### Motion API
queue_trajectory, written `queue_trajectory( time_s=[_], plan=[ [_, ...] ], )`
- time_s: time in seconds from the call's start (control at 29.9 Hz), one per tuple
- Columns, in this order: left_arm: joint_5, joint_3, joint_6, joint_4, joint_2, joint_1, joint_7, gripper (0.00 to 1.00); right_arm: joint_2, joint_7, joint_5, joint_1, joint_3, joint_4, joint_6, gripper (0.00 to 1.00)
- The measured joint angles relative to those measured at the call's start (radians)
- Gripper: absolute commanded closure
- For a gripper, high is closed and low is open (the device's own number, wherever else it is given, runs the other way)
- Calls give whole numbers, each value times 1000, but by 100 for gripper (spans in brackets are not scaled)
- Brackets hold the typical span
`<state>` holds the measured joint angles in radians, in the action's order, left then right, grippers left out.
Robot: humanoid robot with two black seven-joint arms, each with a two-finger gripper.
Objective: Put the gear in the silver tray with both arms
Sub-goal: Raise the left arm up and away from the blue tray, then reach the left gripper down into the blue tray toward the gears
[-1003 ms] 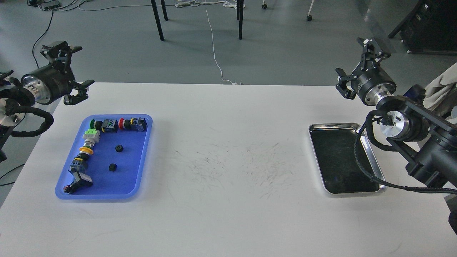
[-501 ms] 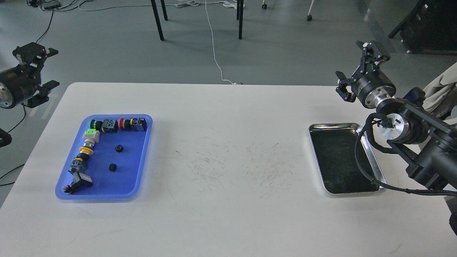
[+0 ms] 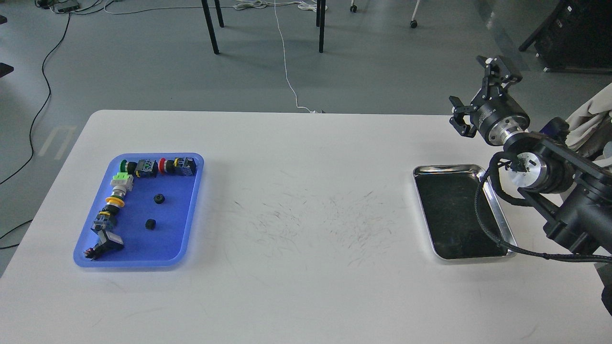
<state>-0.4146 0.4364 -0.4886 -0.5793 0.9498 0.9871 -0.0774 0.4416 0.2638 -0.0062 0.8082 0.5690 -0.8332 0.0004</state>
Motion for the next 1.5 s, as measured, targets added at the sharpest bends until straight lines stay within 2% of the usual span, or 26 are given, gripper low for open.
queue_trajectory(
  time_s=[0.1, 0.2, 0.37, 0.6, 0.87, 0.97, 1.04, 1.24, 1.5],
  plan=[
    [8, 3, 0, 12, -5, -25, 2, 1, 1, 0, 0, -1, -1, -1, -1, 1],
    [27, 4, 0, 19, -8, -58, -25, 1, 1, -1, 0, -5, -2, -1, -2, 1],
    [29, -2, 0, -19, -18, -115, -122, 1, 2, -2, 0, -6, -3, -1, -4, 1],
    [-231, -14, 0, -204, 26, -122, -230, 1, -1, -2, -1, -7, -6, 1, -3, 1],
    [-446, -20, 0, -359, 39, -122, -285, 1, 1, -2, -1, -8, -8, 1, -5, 1],
    [-462, -20, 0, -366, 11, -122, -363, 1, 2, -1, -1, -10, -8, 0, -6, 1],
    [-465, -29, 0, -339, -15, -126, -396, 1, 2, -1, -1, -13, -8, -1, -6, 1],
    [-463, -97, 32, -296, -41, -152, -410, 1, 2, -1, -1, -20, -8, 0, -7, 1],
    [-646, -138, 188, -294, -46, -152, -411, 1, 1, -1, -1, -21, -8, 0, -7, 1]
  ],
)
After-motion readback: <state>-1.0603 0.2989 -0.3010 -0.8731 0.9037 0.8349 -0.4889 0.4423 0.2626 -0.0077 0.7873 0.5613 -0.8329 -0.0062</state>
